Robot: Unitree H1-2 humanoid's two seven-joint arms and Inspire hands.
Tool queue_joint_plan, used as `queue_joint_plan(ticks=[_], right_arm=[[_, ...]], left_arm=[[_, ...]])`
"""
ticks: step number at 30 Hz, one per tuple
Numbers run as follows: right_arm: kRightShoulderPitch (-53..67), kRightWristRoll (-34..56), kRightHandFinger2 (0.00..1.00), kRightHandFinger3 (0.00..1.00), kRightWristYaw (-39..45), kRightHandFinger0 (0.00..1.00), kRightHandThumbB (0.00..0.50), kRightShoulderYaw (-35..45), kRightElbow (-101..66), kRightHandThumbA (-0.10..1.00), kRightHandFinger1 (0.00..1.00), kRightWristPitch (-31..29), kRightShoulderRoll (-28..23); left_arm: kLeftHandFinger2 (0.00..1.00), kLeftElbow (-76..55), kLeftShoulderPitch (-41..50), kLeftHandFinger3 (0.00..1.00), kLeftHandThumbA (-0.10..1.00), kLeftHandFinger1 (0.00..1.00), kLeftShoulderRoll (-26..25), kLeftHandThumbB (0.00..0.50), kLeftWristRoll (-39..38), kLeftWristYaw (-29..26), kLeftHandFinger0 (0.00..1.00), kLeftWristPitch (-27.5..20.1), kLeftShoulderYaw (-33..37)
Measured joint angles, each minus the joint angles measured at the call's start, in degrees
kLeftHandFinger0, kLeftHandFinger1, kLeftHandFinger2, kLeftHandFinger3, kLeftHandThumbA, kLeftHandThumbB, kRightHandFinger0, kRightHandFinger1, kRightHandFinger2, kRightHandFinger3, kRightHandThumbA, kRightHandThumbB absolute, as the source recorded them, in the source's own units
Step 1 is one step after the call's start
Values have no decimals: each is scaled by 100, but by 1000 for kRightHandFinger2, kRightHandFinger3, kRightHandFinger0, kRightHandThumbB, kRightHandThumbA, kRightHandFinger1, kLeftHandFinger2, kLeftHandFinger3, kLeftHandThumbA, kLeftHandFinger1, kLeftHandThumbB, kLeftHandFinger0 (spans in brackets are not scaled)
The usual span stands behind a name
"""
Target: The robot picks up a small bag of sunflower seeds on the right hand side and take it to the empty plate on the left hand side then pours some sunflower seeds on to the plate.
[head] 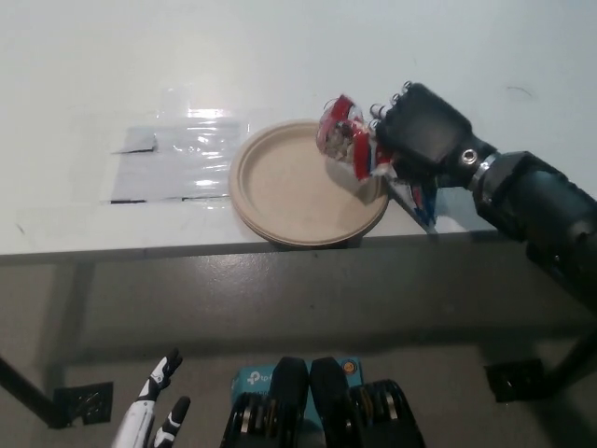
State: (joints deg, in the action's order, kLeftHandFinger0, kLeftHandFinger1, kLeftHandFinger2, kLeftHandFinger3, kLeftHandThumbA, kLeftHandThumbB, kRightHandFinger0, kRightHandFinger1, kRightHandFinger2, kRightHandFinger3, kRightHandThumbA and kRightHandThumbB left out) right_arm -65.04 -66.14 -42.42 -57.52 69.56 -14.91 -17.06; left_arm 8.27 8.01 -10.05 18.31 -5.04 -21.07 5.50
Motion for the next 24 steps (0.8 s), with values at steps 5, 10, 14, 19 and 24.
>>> queue_joint_plan(ticks=[5, 10, 14, 19, 24], right_arm=[[-108, -299, 504, 35, -212, 0, 295, -429, 231, -100, 3, 238, 72], [-232, -596, 450, 47, -242, 0, 313, -832, 257, -100, 18, 424, 72], [-300, -769, 376, 25, -218, 0, 346, -1057, 245, -91, 0, 472, 73], [-437, -956, 370, 42, -92, 0, 309, -1353, 193, -82, 0, 451, 71], [-579, -1088, 371, 70, 150, 0, 299, -1525, 10, -96, 0, 316, 64]], left_arm=[[1000, -2, -16, 1000, 1000, 1000, 0, 99, 4, 0, 1000, 0, 1], [1000, -1, -25, 1000, 1000, 1000, 0, 95, 4, 0, 1000, 0, 2], [1000, -1, -45, 1000, 1000, 1000, 0, 106, 3, 0, 1000, -1, 2], [1000, -1, -90, 1000, 1000, 1000, -1, 81, 5, 0, 1000, -1, 5], [1000, 0, -135, 1000, 1000, 1000, -1, 94, 5, 0, 1000, -5, 7]])
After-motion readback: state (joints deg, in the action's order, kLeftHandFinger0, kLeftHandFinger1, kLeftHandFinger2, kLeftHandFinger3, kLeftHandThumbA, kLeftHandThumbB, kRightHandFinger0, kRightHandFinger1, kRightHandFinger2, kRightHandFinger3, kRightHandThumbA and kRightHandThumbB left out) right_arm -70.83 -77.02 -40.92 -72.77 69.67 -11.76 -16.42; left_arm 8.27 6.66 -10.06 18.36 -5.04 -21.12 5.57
